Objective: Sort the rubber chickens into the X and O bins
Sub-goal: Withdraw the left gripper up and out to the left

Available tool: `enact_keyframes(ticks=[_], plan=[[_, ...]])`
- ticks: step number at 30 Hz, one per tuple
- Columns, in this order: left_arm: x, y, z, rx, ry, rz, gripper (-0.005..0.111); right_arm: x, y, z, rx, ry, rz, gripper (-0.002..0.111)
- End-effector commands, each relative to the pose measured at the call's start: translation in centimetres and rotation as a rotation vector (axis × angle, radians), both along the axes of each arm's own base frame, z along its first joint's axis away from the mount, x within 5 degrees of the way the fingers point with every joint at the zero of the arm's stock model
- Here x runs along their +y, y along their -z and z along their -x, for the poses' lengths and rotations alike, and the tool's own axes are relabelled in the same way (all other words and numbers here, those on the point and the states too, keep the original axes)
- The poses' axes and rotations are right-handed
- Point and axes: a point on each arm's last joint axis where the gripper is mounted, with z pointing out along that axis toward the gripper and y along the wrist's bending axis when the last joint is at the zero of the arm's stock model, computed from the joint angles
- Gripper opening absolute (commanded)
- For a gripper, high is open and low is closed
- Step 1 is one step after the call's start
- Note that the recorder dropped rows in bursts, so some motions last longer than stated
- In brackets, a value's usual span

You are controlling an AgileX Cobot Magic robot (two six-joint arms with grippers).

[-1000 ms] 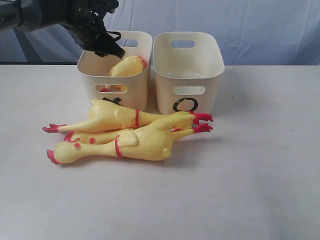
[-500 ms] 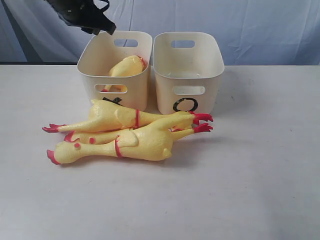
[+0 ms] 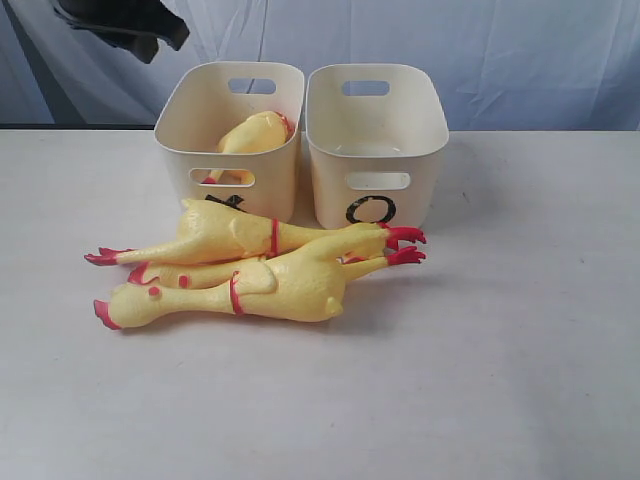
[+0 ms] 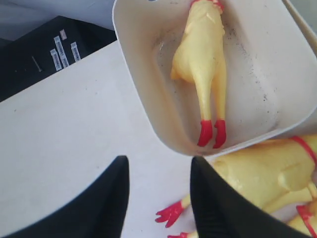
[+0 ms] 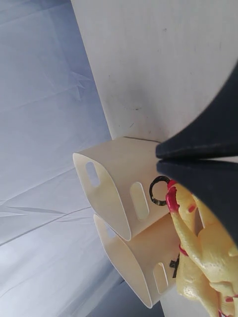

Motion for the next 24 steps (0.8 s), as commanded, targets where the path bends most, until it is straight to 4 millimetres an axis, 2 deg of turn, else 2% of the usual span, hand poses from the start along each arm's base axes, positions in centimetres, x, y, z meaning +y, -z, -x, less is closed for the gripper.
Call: enact_keyframes(ticks=[1,8,14,24], plan=[[0.8,-0.4,2.6,0.035,0.0,-0.002,0.039,0.0,0.0,0.0,-0.01,0.001,0.004,0.0],[2.3,-0.4,6.9,0.053,0.001,-0.011,0.039,0.0,0.0,0.0,-0.01,0.001,0.004,0.0],[3.6,-0.7,11.3,0.014,0.007,0.018,0.039,0.0,0.0,0.0,-0.009,0.0,0.004,0.0],[5.4,0.7,18.7,-0.053,0.021,0.135,0.039,0.0,0.0,0.0,-0.009,0.0,0.004,0.0]])
